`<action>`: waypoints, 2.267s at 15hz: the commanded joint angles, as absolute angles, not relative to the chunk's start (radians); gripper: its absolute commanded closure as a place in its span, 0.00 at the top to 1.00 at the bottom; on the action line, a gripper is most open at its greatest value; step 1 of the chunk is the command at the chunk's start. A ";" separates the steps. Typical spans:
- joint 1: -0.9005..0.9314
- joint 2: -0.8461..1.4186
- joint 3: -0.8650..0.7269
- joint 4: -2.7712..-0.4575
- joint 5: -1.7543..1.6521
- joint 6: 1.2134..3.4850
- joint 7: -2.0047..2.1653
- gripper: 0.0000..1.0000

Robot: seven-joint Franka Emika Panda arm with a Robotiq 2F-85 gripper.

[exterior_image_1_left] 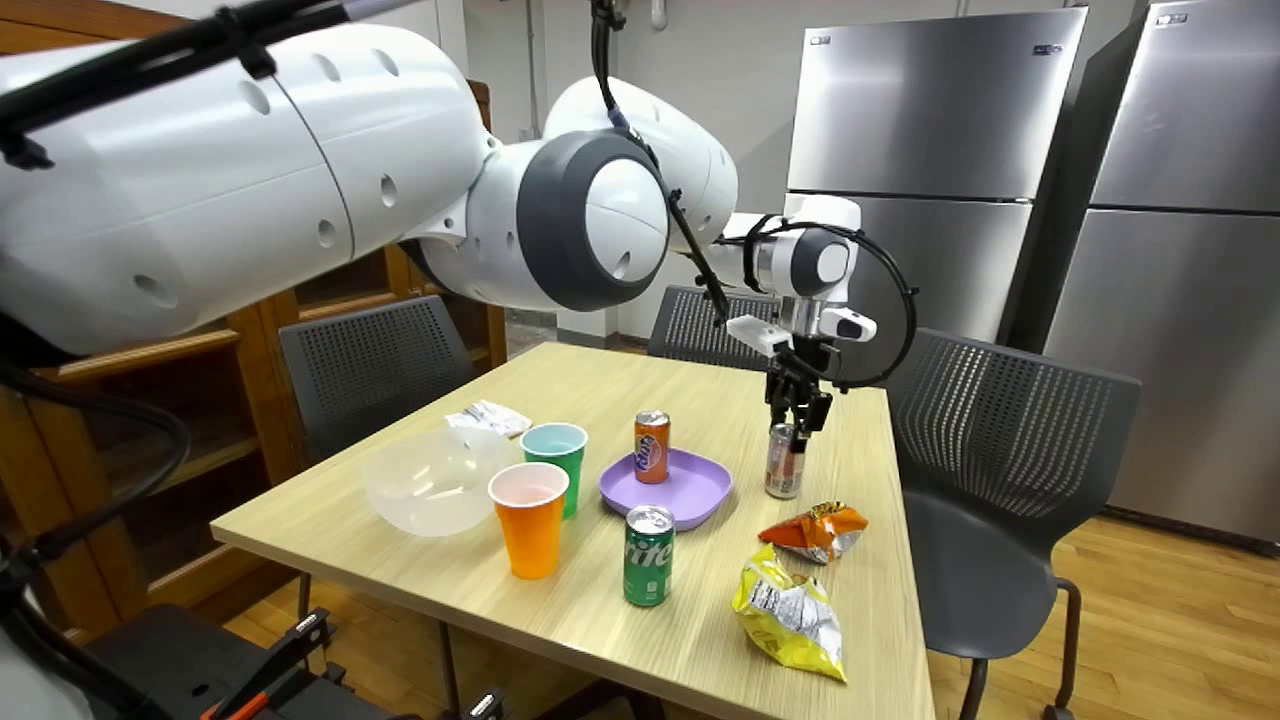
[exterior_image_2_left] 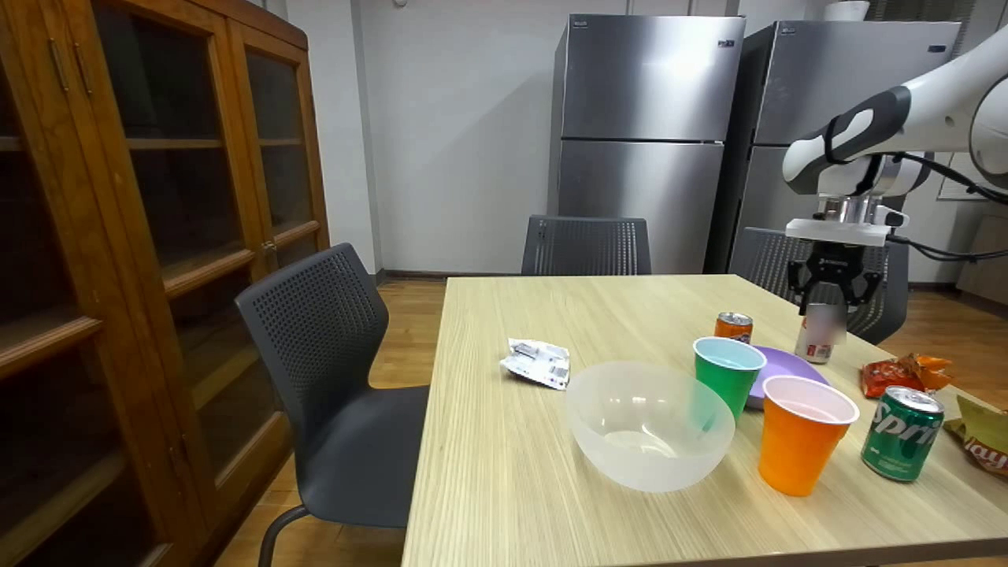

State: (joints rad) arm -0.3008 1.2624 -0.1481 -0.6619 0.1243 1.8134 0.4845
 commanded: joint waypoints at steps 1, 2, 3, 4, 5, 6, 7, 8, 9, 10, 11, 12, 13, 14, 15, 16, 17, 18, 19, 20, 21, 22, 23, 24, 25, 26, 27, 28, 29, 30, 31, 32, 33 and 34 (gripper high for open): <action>-0.294 1.242 -0.147 -0.646 0.124 1.803 0.488 0.38; -0.291 1.232 -0.147 -0.649 0.123 1.801 0.484 0.38; -0.287 1.222 -0.147 -0.652 0.123 1.798 0.481 0.38; -0.283 1.213 -0.146 -0.654 0.123 1.796 0.479 0.38; -0.278 1.202 -0.145 -0.659 0.123 1.793 0.476 0.38; -0.272 1.189 -0.145 -0.666 0.122 1.790 0.474 0.38; -0.268 1.178 -0.143 -0.671 0.123 1.788 0.472 0.38; -0.262 1.166 -0.142 -0.678 0.123 1.787 0.471 0.38; -0.256 1.156 -0.142 -0.683 0.123 1.786 0.470 0.38; -0.248 1.144 -0.143 -0.691 0.121 1.786 0.469 0.38; -0.241 1.135 -0.144 -0.697 0.120 1.785 0.467 0.38; -0.233 1.124 -0.143 -0.706 0.120 1.784 0.466 0.38; -0.227 1.114 -0.143 -0.714 0.121 1.784 0.465 0.38; -0.220 1.105 -0.143 -0.722 0.121 1.784 0.464 0.38; -0.212 1.096 -0.144 -0.730 0.119 1.785 0.463 0.38; -0.204 1.085 -0.145 -0.742 0.118 1.786 0.462 0.38; -0.197 1.073 -0.145 -0.756 0.118 1.788 0.461 0.38; -0.190 1.059 -0.147 -0.774 0.117 1.793 0.461 0.38; -0.184 1.043 -0.147 -0.795 0.117 1.797 0.460 0.38; -0.177 1.022 -0.149 -0.822 0.116 1.802 0.460 0.38; -0.171 1.003 -0.149 -0.850 0.116 1.808 0.459 0.38; -0.165 0.978 -0.151 -0.887 0.114 1.815 0.460 0.38; -0.159 0.955 -0.152 -0.922 0.113 1.823 0.459 0.38; -0.153 0.928 -0.153 -0.965 0.111 1.832 0.460 0.38; -0.147 0.900 -0.155 -1.012 0.110 1.842 0.461 0.38; -0.142 0.876 -0.156 -1.053 0.109 1.847 0.464 0.38; -0.138 0.854 -0.156 -1.091 0.109 1.853 0.465 0.38; -0.134 0.831 -0.158 -1.132 0.108 1.860 0.468 0.38; -0.131 0.810 -0.158 -1.174 0.109 1.870 0.469 0.38; -0.127 0.788 -0.157 -1.216 0.110 1.881 0.471 0.38; -0.123 0.767 -0.158 -1.259 0.110 1.893 0.475 0.38; -0.121 0.747 -0.159 -1.303 0.111 1.908 0.477 0.38; -0.119 0.728 -0.160 -1.341 0.112 1.919 0.476 0.38; -0.115 0.708 -0.162 -1.387 0.112 1.938 0.478 0.38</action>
